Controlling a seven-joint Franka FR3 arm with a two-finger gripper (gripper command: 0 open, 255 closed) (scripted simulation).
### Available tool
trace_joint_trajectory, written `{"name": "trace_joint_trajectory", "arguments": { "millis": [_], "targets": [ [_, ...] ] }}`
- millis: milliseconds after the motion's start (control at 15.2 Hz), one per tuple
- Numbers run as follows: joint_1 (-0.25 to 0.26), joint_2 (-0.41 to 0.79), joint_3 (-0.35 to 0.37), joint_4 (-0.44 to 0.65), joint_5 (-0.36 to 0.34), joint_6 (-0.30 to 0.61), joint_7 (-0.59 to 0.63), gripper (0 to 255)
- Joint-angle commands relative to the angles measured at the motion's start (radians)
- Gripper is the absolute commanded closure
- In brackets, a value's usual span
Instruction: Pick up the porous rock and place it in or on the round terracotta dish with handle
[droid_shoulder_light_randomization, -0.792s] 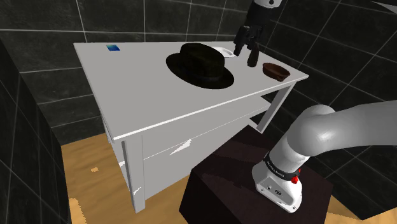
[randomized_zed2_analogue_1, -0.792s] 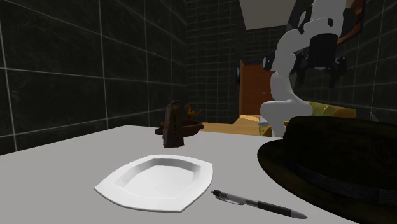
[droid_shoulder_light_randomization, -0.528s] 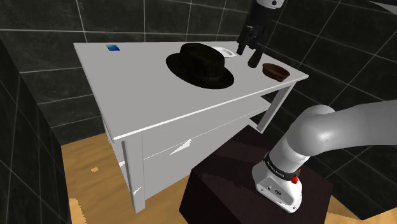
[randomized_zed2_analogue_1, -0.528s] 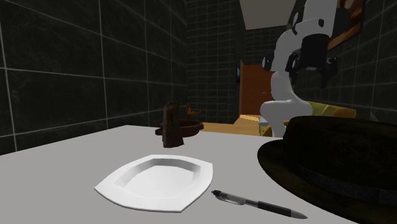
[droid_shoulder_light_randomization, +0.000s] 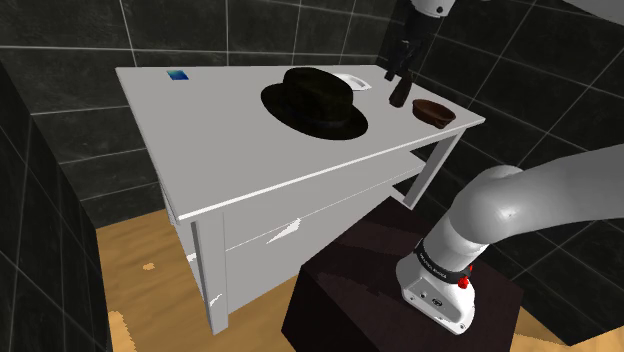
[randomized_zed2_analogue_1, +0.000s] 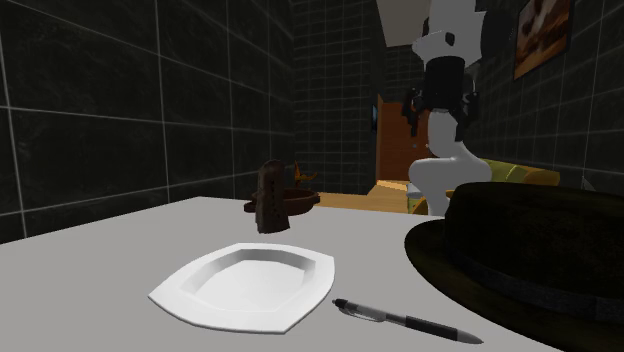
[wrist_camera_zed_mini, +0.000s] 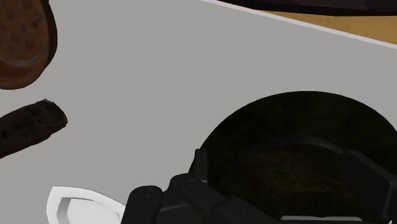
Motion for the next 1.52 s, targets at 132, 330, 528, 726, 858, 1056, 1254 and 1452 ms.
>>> {"name": "trace_joint_trajectory", "arguments": {
  "millis": [132,330,528,726,858,1056,1254,1452],
  "targets": [
    [-0.006,0.092,-0.096,0.074,-0.01,0.029,-0.122,0],
    [-0.005,0.17,-0.169,0.138,-0.003,0.05,-0.214,0],
    [0.0,0.26,-0.241,0.214,0.019,0.065,-0.311,0],
    [0.005,0.362,-0.314,0.304,0.061,0.074,-0.414,0],
    [0.006,0.438,-0.362,0.371,0.102,0.074,-0.487,0],
    [-0.002,0.567,-0.429,0.487,0.184,0.063,-0.604,0],
    [-0.037,0.714,-0.48,0.623,0.29,0.032,-0.724,0],
    [-0.108,0.874,-0.504,0.785,0.407,-0.022,-0.833,0]
  ]
}}
